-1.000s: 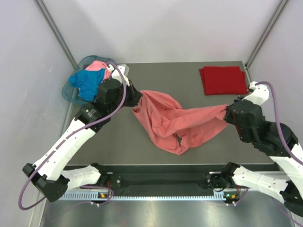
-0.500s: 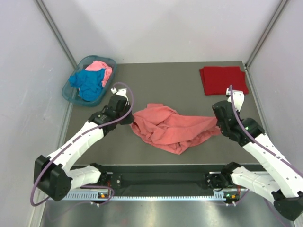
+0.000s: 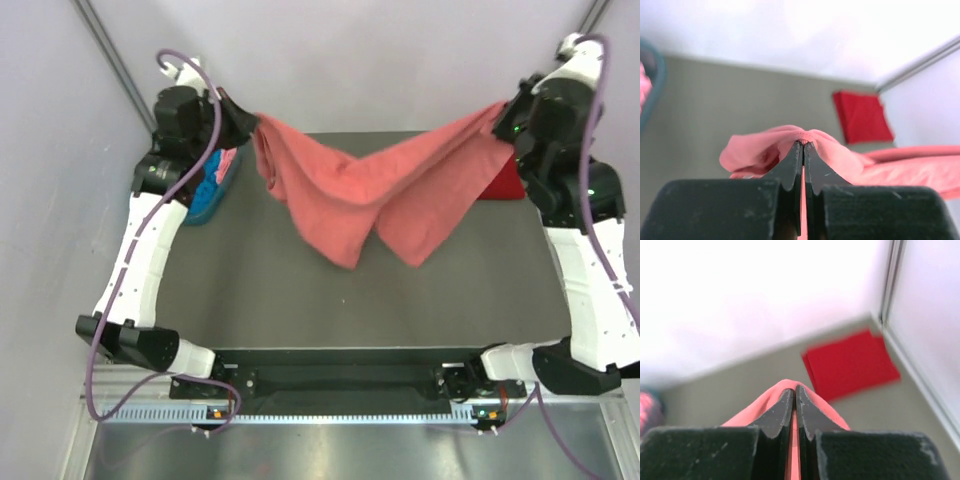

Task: Fold and stack the t-shirts
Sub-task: Flatten the tshirt out

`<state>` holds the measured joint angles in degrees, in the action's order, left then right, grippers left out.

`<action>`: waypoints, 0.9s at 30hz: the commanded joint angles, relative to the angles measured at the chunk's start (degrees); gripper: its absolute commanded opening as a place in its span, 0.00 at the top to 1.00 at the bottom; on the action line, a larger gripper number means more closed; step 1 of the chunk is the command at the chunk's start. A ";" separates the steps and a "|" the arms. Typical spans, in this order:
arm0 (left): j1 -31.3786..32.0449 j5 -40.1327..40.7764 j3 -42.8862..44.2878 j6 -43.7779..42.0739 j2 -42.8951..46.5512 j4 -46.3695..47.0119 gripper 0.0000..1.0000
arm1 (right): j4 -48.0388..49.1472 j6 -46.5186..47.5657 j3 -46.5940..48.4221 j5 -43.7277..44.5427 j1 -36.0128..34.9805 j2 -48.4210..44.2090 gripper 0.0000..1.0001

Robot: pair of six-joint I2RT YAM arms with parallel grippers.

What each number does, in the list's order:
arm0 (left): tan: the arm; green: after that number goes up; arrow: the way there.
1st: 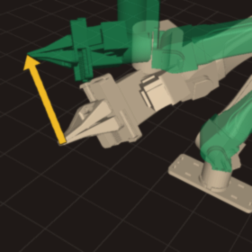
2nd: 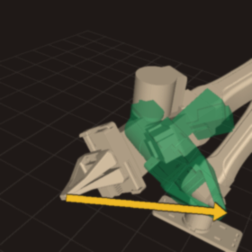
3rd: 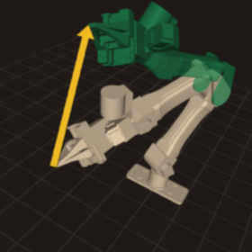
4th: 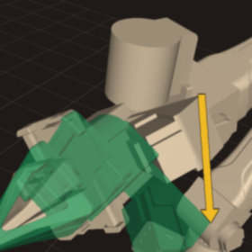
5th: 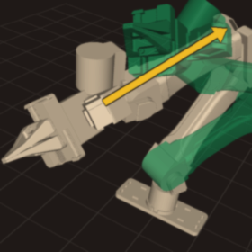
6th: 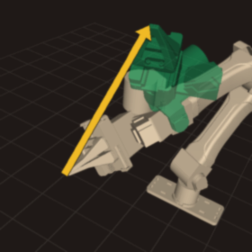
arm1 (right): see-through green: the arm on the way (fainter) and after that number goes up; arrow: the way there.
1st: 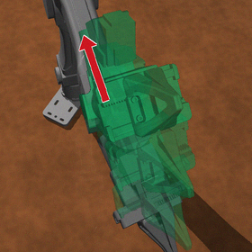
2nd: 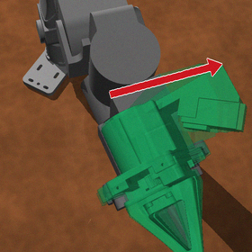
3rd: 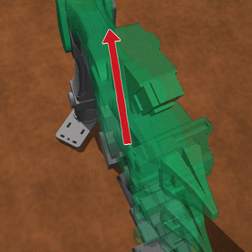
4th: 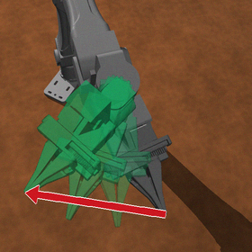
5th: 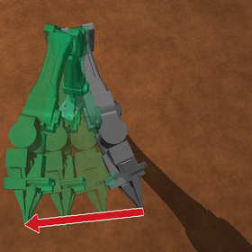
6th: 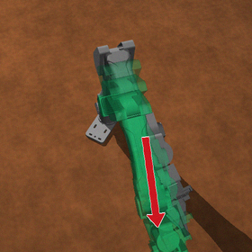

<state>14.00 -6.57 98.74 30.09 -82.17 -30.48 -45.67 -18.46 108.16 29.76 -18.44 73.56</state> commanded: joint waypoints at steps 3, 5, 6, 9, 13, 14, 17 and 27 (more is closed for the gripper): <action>-1.26 -3.18 6.38 0.06 2.36 -0.72 1.00 | -0.30 5.80 11.47 2.93 1.65 -0.95 1.00; -1.26 -4.32 5.07 -0.20 3.94 -1.25 1.00 | -0.47 5.89 8.31 3.02 1.56 -3.15 1.00; -1.26 -5.90 4.28 -0.38 4.73 -1.42 1.00 | -1.08 5.45 6.64 2.94 1.56 -5.86 1.00; -1.26 -9.24 -2.47 -0.99 8.94 -1.95 1.00 | -4.93 3.35 -1.61 1.45 1.56 -12.27 1.00; -1.17 -17.49 -21.18 1.11 17.99 1.81 1.00 | -9.17 -1.84 -18.12 -4.87 1.56 -22.30 1.00; -1.17 -18.38 -29.31 1.81 21.23 4.09 1.00 | -9.52 -2.63 -25.29 -5.84 1.56 -23.97 1.00; -1.17 -19.44 -38.24 1.64 24.24 4.29 1.00 | -10.14 -4.57 -32.03 -6.03 1.56 -27.94 1.00; -1.17 -17.33 -19.22 1.20 23.81 -4.84 1.00 | -13.30 -2.90 -6.75 -4.53 1.56 -23.37 1.00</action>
<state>12.91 -23.09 70.02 31.59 -59.66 -36.91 -60.53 -21.52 92.88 23.92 -17.50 52.29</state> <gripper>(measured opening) 0.016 0.009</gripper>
